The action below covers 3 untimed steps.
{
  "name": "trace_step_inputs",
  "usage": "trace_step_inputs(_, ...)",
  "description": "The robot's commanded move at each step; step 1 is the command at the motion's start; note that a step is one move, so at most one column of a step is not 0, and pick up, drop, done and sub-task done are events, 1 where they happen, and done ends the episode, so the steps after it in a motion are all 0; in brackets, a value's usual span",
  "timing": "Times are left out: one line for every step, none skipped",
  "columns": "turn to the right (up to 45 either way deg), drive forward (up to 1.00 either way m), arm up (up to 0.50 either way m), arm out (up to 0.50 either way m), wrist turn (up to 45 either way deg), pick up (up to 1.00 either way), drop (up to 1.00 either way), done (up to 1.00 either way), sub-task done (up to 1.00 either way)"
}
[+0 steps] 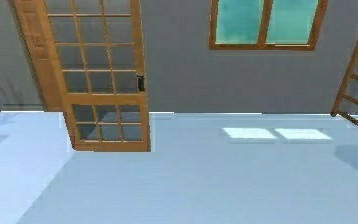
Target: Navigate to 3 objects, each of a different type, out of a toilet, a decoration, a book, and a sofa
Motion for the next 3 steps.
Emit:
trace_step_inputs(24.0,0.00,0.00,0.00,0.0,0.00,0.00,0.00,0.00)
trace_step_inputs(0.0,0.45,0.00,0.00,0.0,0.00,0.00,0.00,0.00)
trace_step_inputs(-45.0,0.00,0.00,0.00,0.0,0.00,0.00,0.00,0.00)
